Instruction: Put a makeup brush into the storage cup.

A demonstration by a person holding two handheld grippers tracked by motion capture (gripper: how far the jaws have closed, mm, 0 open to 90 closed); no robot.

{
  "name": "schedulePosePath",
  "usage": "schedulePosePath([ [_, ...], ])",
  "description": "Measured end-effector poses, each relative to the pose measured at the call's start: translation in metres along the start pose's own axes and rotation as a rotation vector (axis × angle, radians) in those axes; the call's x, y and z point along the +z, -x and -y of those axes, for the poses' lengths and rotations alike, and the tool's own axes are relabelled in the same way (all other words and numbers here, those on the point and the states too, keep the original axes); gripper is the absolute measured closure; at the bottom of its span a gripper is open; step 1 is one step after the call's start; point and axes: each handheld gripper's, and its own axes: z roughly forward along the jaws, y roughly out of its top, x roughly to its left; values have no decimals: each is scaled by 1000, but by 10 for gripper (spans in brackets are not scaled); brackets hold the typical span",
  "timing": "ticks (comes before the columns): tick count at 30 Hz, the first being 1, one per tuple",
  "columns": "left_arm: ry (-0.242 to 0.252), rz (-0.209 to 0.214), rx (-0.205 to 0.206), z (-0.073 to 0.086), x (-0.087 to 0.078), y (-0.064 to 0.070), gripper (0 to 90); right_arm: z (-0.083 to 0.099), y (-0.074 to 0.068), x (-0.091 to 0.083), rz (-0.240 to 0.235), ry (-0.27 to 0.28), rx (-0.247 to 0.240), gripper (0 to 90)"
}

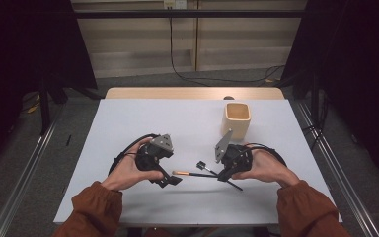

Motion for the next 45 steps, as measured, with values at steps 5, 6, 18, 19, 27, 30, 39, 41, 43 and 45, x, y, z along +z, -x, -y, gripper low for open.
schedulePosePath([
  [5, 51, 1, -22, 5, -7, -1, 41, 7, 2, -4, 13, 31, 18, 862],
  [6, 55, 1, -19, 6, -7, -1, 41, 9, 2, -5, 16, 38, 27, 862],
  [18, 136, -53, -57, 23, -13, 0, 40, 35, 0, -16, 51, 170, 96, 862],
  [19, 147, -57, -63, 24, -13, -1, 39, 37, 0, -16, 45, 180, 101, 862],
  [27, 171, -63, -84, 28, -12, 0, 38, 48, -7, -7, 57, 224, 137, 862],
  [30, 174, -63, -82, 29, -12, 0, 38, 51, -7, -6, 73, 252, 150, 862],
  [39, 179, -72, -90, 32, -9, 2, 37, 59, -10, -10, 83, 390, 176, 862],
  [41, 182, -78, -90, 33, -9, 3, 38, 60, -10, -11, 84, 416, 183, 862],
  [43, 182, -78, -88, 33, -10, 3, 37, 61, -10, -12, 86, 458, 191, 862],
  [45, 187, -80, -87, 34, -10, 3, 37, 61, -11, -12, 94, 475, 194, 862],
])
